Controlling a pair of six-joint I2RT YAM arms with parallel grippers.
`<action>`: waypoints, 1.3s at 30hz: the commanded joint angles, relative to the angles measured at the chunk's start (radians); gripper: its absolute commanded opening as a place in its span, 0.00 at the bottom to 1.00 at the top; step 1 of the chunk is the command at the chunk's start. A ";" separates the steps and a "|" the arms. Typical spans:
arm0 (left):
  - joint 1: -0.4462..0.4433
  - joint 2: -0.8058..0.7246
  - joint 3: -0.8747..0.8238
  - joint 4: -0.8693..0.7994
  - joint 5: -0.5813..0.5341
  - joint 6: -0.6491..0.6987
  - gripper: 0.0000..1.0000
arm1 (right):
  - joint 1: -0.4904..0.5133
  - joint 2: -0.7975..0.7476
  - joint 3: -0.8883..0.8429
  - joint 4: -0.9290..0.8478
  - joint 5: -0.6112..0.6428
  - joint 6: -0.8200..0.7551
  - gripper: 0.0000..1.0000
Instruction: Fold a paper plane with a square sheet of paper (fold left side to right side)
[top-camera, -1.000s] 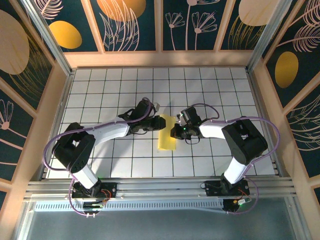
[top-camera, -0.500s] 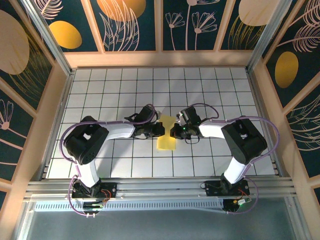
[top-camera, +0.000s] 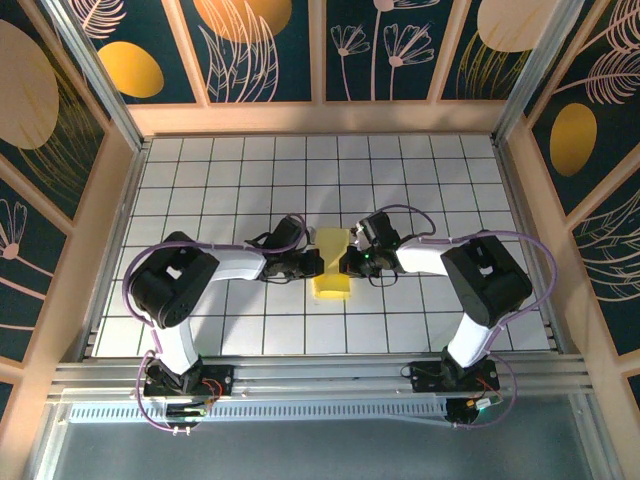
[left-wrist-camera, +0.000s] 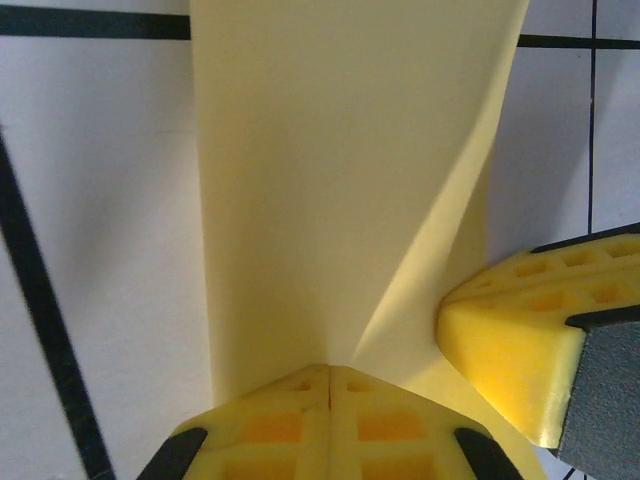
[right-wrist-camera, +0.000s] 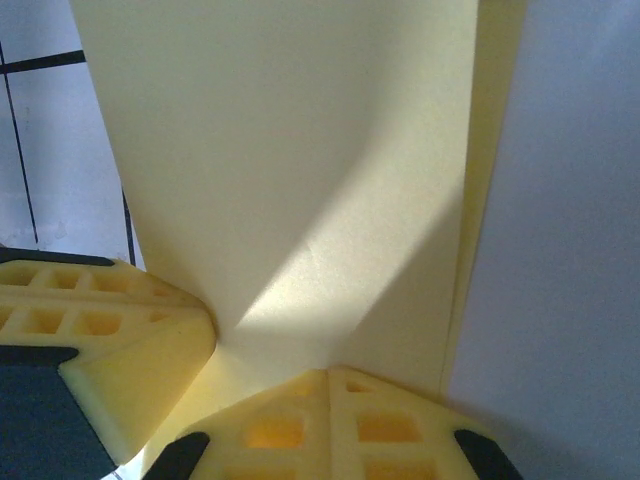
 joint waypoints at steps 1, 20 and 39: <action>0.036 -0.021 -0.061 -0.055 -0.045 0.001 0.02 | 0.011 0.067 -0.031 -0.146 0.111 -0.023 0.00; 0.014 -0.121 -0.028 0.013 0.052 0.053 0.00 | 0.014 0.051 -0.030 -0.136 0.091 -0.021 0.00; -0.003 0.030 0.010 -0.036 0.026 0.076 0.00 | 0.020 -0.022 -0.002 -0.134 0.042 -0.016 0.00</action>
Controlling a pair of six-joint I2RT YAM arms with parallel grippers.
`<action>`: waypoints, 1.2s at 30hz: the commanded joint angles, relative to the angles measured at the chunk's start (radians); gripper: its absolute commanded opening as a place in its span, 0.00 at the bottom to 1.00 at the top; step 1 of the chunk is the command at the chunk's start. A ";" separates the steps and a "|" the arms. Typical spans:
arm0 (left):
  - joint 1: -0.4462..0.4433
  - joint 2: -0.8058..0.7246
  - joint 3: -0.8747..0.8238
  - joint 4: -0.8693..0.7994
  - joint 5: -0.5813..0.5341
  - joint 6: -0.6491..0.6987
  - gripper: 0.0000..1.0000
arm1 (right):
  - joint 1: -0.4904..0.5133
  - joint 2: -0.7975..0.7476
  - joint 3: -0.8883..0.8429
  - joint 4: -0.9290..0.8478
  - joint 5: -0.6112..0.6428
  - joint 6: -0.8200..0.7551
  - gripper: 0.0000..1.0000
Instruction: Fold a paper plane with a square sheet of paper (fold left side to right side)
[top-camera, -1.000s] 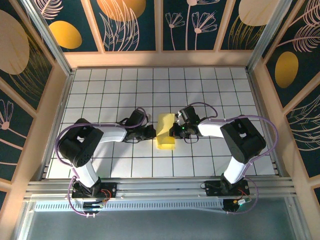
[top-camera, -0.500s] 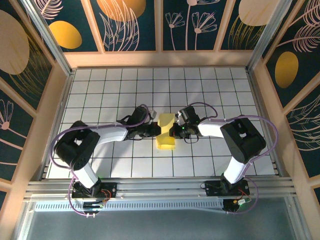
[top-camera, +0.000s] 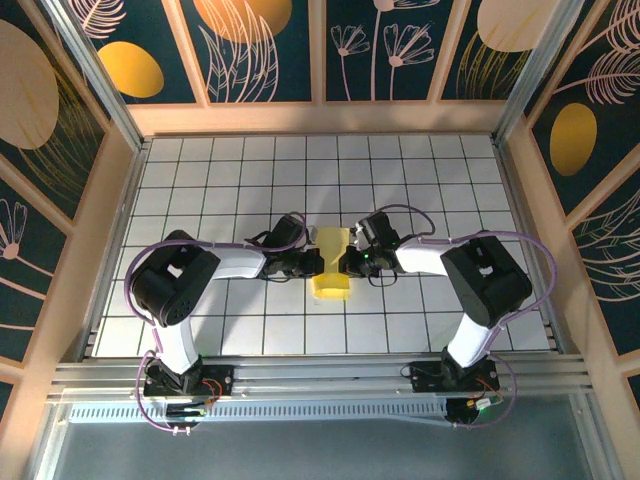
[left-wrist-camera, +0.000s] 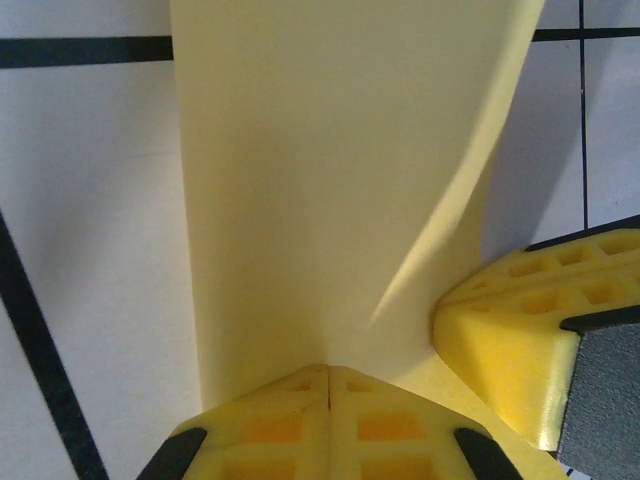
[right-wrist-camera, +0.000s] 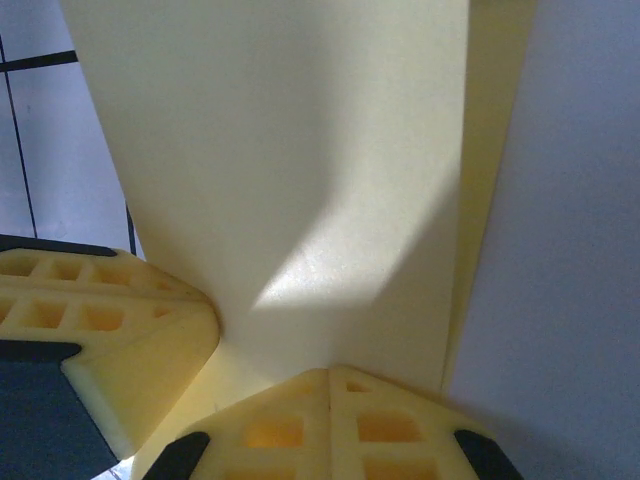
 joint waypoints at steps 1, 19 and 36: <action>-0.005 0.014 -0.015 -0.033 -0.006 0.025 0.00 | 0.012 -0.034 0.001 -0.127 0.031 -0.016 0.00; -0.006 0.002 -0.032 -0.016 -0.010 0.009 0.00 | -0.030 0.041 0.168 -0.081 -0.012 -0.063 0.00; -0.008 -0.004 -0.027 -0.011 -0.005 0.000 0.00 | -0.030 0.144 0.154 -0.112 0.039 -0.072 0.00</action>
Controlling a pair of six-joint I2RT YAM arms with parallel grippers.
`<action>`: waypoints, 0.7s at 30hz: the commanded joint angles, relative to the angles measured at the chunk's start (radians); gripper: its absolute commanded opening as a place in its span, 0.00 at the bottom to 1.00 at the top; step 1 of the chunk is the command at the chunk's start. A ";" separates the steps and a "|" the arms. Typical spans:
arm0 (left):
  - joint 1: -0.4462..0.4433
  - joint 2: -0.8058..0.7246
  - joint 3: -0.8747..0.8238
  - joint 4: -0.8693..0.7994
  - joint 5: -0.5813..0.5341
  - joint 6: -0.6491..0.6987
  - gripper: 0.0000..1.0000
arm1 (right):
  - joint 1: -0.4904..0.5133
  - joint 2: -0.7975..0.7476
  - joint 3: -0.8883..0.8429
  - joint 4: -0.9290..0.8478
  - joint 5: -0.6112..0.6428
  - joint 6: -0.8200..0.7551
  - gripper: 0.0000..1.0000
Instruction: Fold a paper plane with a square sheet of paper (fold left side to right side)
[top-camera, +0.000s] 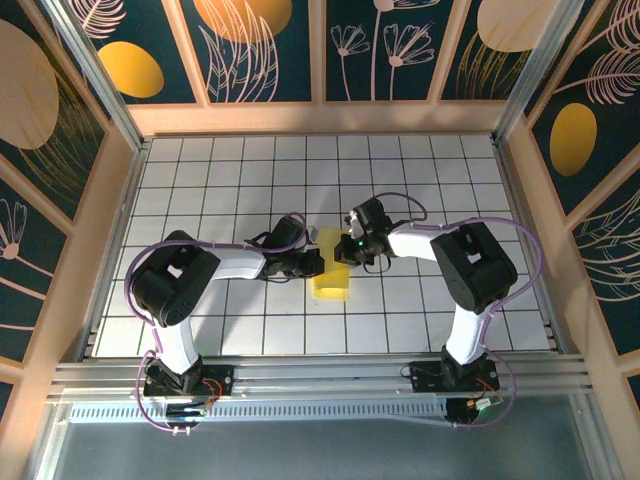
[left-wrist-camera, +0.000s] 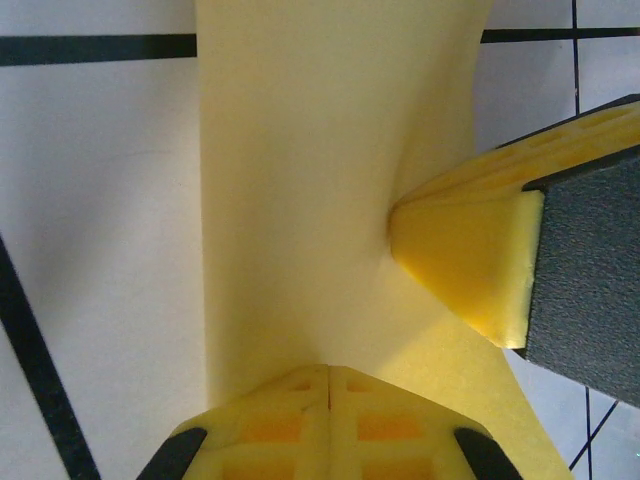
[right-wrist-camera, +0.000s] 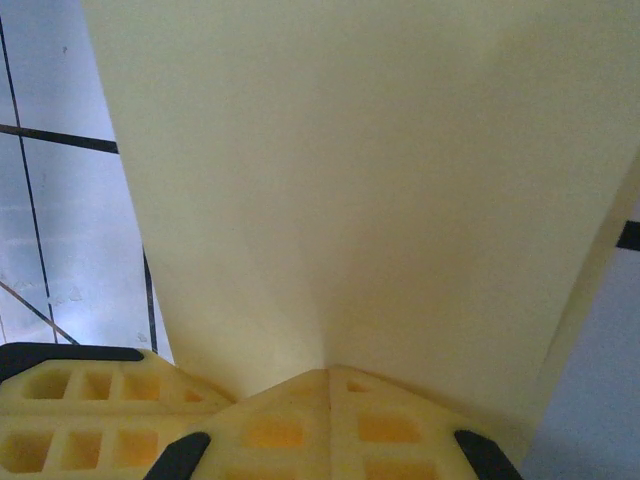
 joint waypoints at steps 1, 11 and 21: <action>-0.007 -0.001 -0.016 -0.030 -0.006 0.000 0.00 | -0.002 0.028 -0.010 -0.043 0.057 -0.022 0.00; -0.008 -0.097 -0.044 0.006 0.016 -0.027 0.11 | -0.003 0.074 0.008 -0.095 0.085 -0.061 0.00; -0.009 -0.101 -0.080 0.040 0.066 -0.033 0.08 | -0.003 0.085 0.010 -0.104 0.091 -0.067 0.00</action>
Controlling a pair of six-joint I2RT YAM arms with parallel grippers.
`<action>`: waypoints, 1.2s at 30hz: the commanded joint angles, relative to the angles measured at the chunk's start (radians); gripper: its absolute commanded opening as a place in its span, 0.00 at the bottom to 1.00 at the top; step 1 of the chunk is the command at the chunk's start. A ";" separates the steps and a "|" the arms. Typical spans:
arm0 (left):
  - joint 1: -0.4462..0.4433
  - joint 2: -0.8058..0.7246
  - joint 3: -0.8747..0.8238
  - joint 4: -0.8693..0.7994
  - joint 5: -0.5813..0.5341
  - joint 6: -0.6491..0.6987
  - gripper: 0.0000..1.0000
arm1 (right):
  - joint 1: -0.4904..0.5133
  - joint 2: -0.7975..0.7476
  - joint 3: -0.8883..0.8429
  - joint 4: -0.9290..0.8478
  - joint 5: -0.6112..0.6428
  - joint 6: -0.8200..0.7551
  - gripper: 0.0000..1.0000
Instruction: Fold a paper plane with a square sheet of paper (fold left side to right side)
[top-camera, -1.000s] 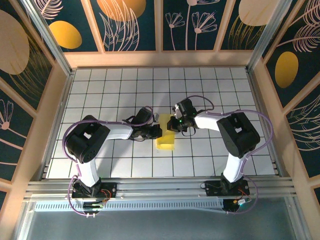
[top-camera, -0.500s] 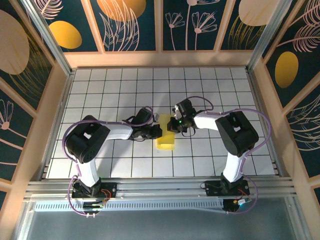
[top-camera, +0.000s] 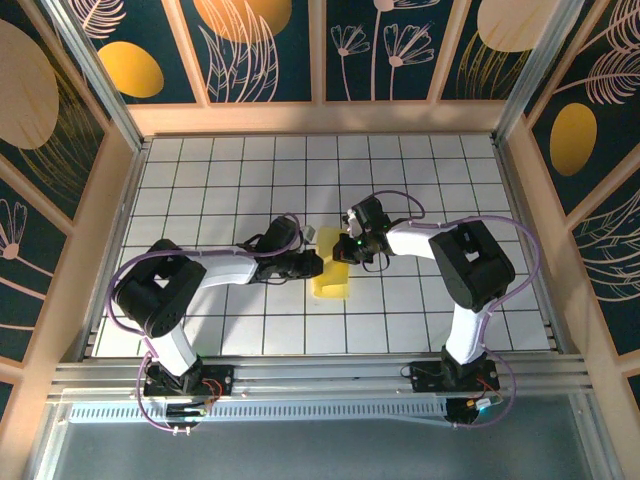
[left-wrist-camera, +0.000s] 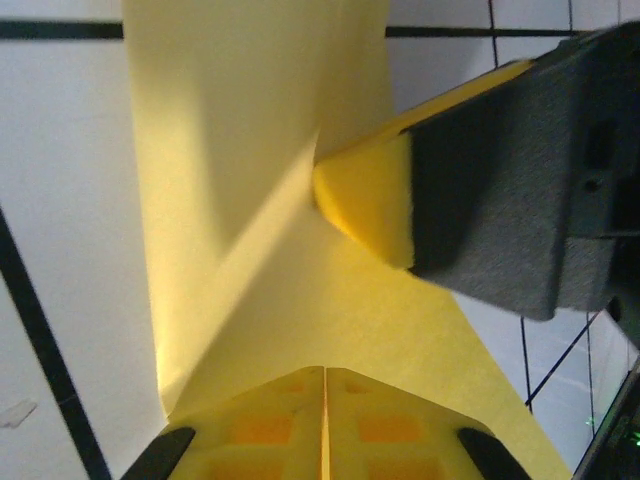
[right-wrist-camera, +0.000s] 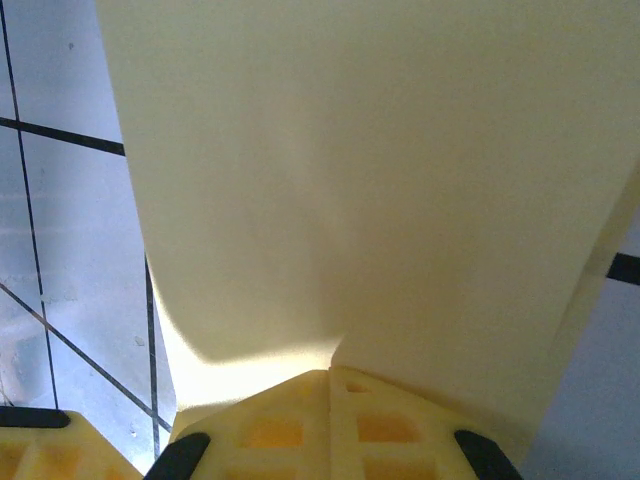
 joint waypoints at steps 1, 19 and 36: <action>-0.007 0.011 -0.012 0.025 0.030 -0.009 0.08 | -0.002 0.066 -0.013 -0.091 0.088 -0.021 0.00; -0.036 0.026 -0.109 0.022 0.024 -0.030 0.03 | -0.040 0.082 -0.007 -0.106 0.099 -0.025 0.00; -0.112 -0.092 -0.292 0.017 0.071 -0.091 0.02 | -0.049 0.081 -0.001 -0.117 0.096 -0.042 0.00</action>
